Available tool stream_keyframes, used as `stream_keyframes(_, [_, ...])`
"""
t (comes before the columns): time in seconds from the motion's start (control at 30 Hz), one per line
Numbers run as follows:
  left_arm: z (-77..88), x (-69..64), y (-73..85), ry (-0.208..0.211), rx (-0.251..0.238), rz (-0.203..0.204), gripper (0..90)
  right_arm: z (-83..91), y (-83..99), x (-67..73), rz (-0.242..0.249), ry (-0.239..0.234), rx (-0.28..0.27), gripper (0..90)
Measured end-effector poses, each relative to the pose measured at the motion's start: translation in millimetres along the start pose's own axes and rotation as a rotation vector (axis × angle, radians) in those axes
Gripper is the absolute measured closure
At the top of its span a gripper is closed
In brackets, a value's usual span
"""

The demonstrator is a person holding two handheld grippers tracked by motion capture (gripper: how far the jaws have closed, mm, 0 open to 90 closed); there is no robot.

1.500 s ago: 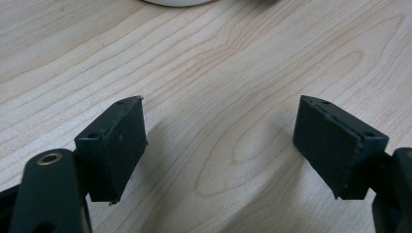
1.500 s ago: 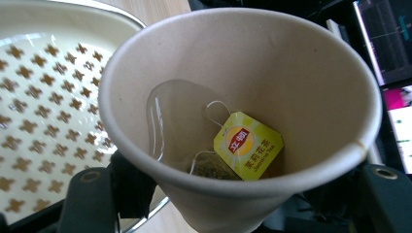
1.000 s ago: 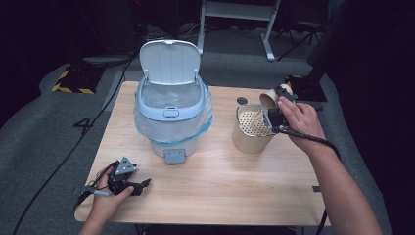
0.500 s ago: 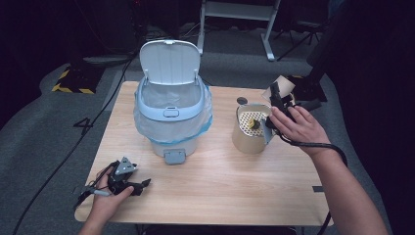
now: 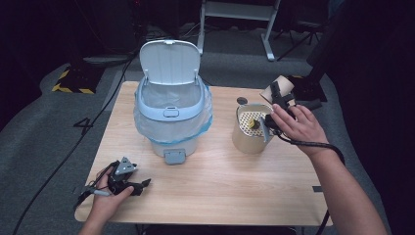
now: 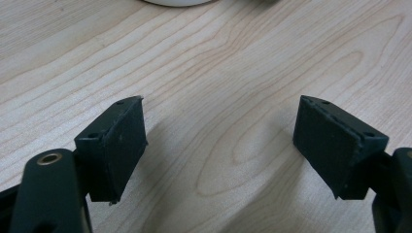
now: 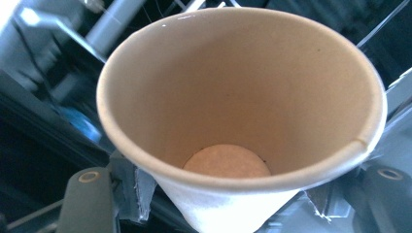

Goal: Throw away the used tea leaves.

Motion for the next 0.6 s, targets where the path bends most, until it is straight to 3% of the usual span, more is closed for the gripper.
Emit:
stream_keyframes(0.27, [0.0, 0.0, 0.0, 0.0, 0.0, 0.0, 19.8, -7.4, 8.0, 9.2, -0.629, -0.282, -0.137, 30.8])
stream_keyframes(0.33, [0.0, 0.0, 0.0, 0.0, 0.0, 0.0, 19.8, -8.9, 11.5, 11.6, -0.834, -0.374, -0.176, 30.7])
stream_keyframes(0.37, [0.0, 0.0, 0.0, 0.0, 0.0, 0.0, 19.8, -9.5, 13.0, 12.1, -0.895, -0.399, -0.185, 30.7])
stream_keyframes(0.47, [0.0, 0.0, 0.0, 0.0, 0.0, 0.0, 19.8, -11.2, 16.7, 15.5, -1.144, -0.504, -0.223, 30.3])
stream_keyframes(0.5, [0.0, 0.0, 0.0, 0.0, 0.0, 0.0, 19.8, -11.6, 17.8, 16.4, -1.21, -0.53, -0.234, 30.3])
stream_keyframes(0.53, [0.0, 0.0, 0.0, 0.0, 0.0, 0.0, 19.8, -11.6, 17.8, 16.4, -1.21, -0.53, -0.234, 30.3])
stream_keyframes(0.57, [0.0, 0.0, 0.0, 0.0, 0.0, 0.0, 19.8, -11.8, 18.6, 17.3, -1.291, -0.567, -0.256, 30.3])
stream_keyframes(0.6, [0.0, 0.0, 0.0, 0.0, 0.0, 0.0, 19.8, -12.1, 19.8, 18.6, -1.421, -0.633, -0.3, 30.3])
Point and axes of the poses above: each handheld gripper's, and its own axes: z roughly backward along the jaws, y roughly out of its underside, x roughly to its left, the point moved 5 cm from there along -z, roughly forward along the jaws, and after that the axes turned 4 degrees about -z, right-handed, at the moved point
